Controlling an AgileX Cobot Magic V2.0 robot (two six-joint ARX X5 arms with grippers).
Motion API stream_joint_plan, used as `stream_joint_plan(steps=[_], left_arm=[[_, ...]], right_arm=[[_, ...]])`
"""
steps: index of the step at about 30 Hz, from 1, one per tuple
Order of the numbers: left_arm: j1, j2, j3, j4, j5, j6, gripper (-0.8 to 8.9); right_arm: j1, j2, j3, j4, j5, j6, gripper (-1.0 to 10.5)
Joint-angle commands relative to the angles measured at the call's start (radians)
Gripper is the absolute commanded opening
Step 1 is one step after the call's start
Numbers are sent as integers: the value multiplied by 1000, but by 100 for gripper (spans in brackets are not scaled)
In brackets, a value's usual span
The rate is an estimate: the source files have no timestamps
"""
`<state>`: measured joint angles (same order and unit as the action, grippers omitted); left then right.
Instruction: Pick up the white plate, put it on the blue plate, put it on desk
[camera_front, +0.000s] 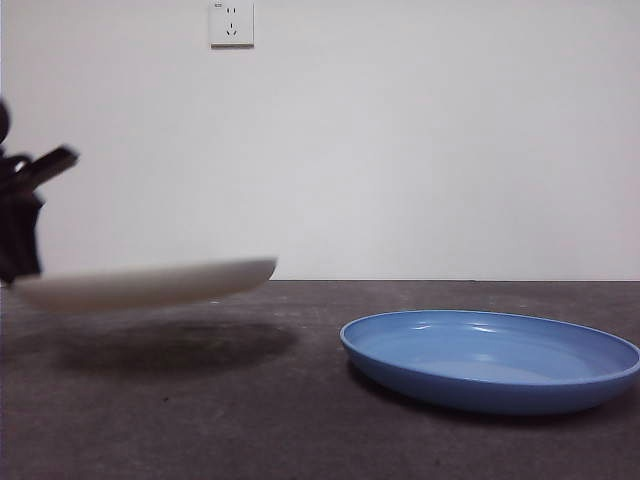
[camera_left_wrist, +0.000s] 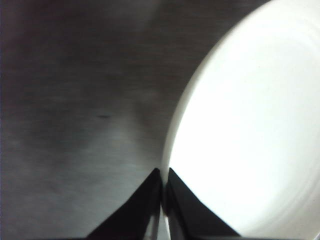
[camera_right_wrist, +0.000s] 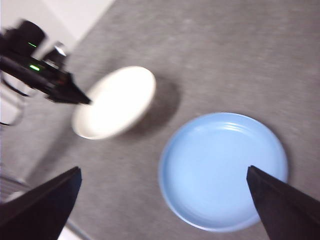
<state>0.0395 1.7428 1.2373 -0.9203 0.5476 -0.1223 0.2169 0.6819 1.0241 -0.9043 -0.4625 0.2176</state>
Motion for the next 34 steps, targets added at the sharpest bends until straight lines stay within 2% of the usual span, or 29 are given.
stream_joint_plan(steps=[1, 4, 7, 13, 19, 25, 30, 34], left_arm=[[-70, -3, 99, -74, 6, -20, 8], [-159, -3, 163, -87, 5, -56, 9], [-254, -2, 208, -60, 4, -103, 9], [-435, 19, 271, 23, 1, -207, 10], [-586, 122, 363, 25, -40, -234, 10], [-674, 266, 446, 23, -55, -229, 10], [-688, 349, 463, 23, -65, -220, 10], [-688, 370, 463, 21, -134, -202, 9]], right_arm=[[3, 2, 68, -71, 72, -58, 646], [3, 2, 128, -156, 121, -98, 646], [3, 2, 180, -220, 130, -125, 646], [3, 1, 254, -278, 130, -129, 646], [3, 0, 278, -302, 130, -130, 646], [3, 0, 279, -334, 126, -130, 646], [3, 0, 279, -334, 122, -132, 646], [3, 0, 279, -335, 122, -132, 646]])
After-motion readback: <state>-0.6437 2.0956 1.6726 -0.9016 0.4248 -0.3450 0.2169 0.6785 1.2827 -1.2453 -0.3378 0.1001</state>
